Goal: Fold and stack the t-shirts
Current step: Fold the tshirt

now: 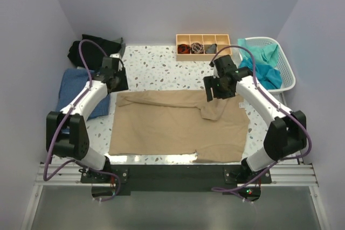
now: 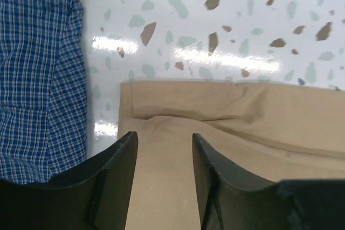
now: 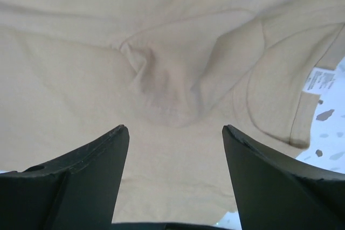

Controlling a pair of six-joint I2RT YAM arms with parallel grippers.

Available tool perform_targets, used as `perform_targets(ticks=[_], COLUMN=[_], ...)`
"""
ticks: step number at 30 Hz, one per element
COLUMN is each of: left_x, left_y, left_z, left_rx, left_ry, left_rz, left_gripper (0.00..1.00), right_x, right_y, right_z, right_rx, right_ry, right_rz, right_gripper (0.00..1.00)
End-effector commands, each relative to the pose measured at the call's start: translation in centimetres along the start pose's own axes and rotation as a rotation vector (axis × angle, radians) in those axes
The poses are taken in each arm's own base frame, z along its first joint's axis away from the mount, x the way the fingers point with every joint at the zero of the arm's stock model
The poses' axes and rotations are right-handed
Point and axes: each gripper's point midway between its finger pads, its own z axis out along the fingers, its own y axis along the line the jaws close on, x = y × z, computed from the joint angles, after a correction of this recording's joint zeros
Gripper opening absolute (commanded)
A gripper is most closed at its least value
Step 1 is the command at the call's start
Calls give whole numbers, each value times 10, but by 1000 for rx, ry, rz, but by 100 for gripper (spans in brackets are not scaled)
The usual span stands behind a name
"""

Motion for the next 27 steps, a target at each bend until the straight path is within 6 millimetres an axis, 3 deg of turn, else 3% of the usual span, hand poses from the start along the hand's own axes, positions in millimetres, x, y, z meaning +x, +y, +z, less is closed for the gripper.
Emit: perform_targets(ticks=[1, 4, 6, 9, 14, 27], left_x=[-37, -27, -16, -9, -1, 53], left_y=[-34, -40, -39, -38, -40, -33], left_z=[-11, 4, 20, 35, 50, 53], left_rx=[143, 157, 138, 118, 113, 85], left_ry=[-100, -43, -2, 15, 43, 147], left_rz=[9, 24, 28, 12, 0, 17], left_gripper=[48, 47, 41, 36, 34, 31], right_x=[-42, -44, -44, -44, -37, -31], right_y=[-7, 3, 12, 15, 16, 20], right_z=[0, 17, 27, 34, 39, 45], right_rx=[51, 7, -33, -49, -64, -92], right_ry=[-190, -138, -110, -110, -93, -66], right_rz=[91, 77, 74, 76, 61, 33], right_gripper=[75, 75, 75, 75, 75, 75])
